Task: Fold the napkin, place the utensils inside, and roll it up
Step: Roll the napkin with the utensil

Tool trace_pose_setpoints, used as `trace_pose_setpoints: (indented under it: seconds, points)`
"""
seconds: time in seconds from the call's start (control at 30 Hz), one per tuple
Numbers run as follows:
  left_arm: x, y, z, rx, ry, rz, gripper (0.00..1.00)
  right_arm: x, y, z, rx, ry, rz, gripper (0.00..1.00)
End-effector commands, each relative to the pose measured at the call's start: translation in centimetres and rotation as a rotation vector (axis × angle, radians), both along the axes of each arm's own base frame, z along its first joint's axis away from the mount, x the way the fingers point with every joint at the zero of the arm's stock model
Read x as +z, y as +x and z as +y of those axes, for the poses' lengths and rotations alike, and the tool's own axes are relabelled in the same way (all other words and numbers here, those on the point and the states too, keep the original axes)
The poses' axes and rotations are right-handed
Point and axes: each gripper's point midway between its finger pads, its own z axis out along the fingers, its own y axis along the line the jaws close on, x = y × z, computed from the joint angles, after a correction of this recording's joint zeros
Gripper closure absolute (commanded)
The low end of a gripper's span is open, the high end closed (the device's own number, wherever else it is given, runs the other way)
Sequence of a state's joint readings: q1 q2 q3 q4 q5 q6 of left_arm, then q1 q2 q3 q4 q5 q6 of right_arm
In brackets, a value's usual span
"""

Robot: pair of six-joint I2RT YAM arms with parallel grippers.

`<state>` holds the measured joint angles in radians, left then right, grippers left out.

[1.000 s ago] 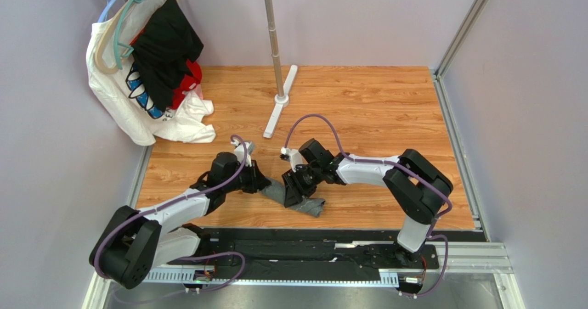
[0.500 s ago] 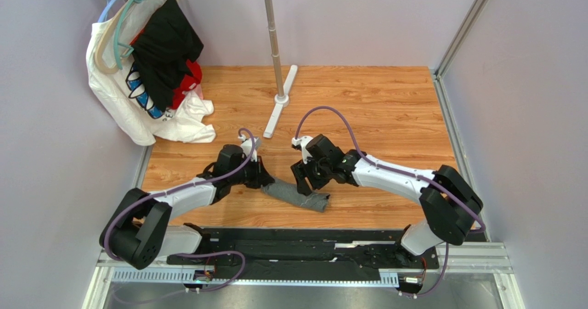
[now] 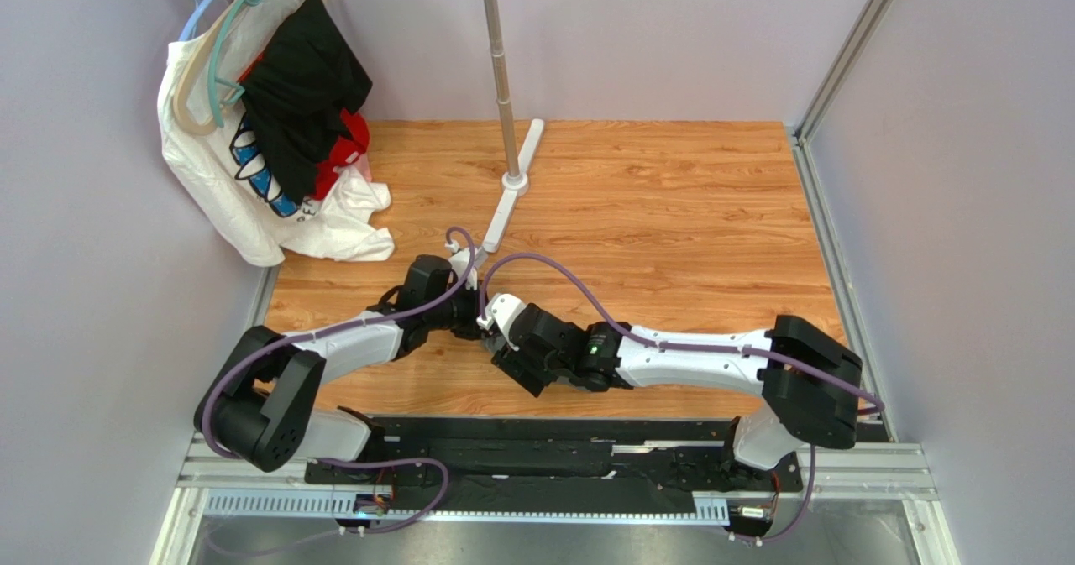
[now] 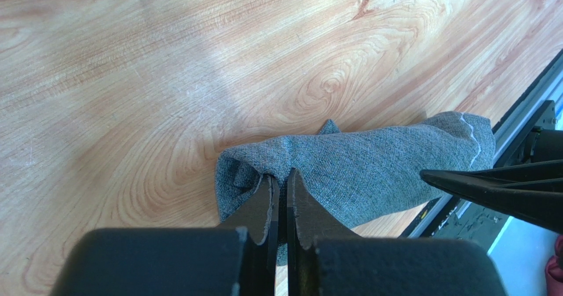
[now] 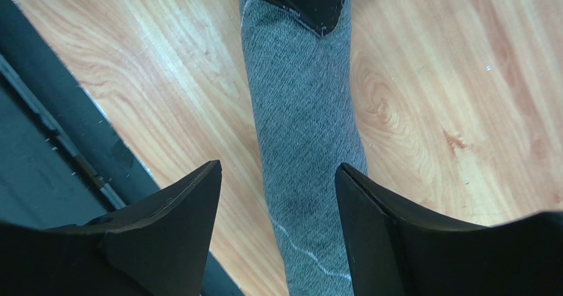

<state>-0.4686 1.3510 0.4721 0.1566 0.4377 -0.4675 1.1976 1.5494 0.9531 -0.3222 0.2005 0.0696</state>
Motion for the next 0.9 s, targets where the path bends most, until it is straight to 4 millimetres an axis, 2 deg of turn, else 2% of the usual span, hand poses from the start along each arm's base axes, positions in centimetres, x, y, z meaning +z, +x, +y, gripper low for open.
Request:
trace_pose_setpoints:
  seconds: [0.0, 0.13, 0.3, 0.47, 0.57, 0.67, 0.77, 0.8, 0.87]
  points:
    - [0.0, 0.0, -0.1, -0.030, 0.015, 0.008, 1.00, 0.4, 2.1, 1.0, -0.019, -0.008, -0.148, 0.32]
    - [0.0, 0.0, -0.2, -0.035, 0.015, 0.012, 1.00, -0.9, 2.1, 1.1, 0.009, -0.050, -0.172, 0.32]
    - [0.1, 0.2, -0.3, -0.042, 0.018, 0.011, 1.00, -3.2, 2.1, 0.1, -0.001, -0.113, -0.164, 0.33]
    - [0.3, 0.3, -0.5, -0.055, 0.016, 0.012, 1.00, -4.4, 2.4, -0.9, -0.039, -0.157, -0.169, 0.33]
    - [0.5, 0.4, -0.7, -0.061, 0.010, 0.005, 1.00, -5.4, 2.2, -1.1, -0.054, -0.168, -0.132, 0.35]
    - [0.9, 0.6, -0.8, -0.064, 0.004, -0.007, 0.99, -6.4, 2.1, -1.5, -0.069, -0.178, -0.085, 0.41]
    - [1.3, 0.7, -0.7, -0.055, 0.003, -0.016, 0.87, -7.2, 1.9, -2.0, -0.090, -0.177, -0.022, 0.56]
    - [1.5, 0.9, -0.5, -0.041, 0.006, -0.026, 0.71, -7.4, 2.1, -2.3, -0.102, -0.177, -0.004, 0.61]
    - [1.8, 0.9, -0.2, -0.019, 0.011, -0.035, 0.59, -7.7, 1.7, -2.6, -0.102, -0.169, 0.044, 0.63]
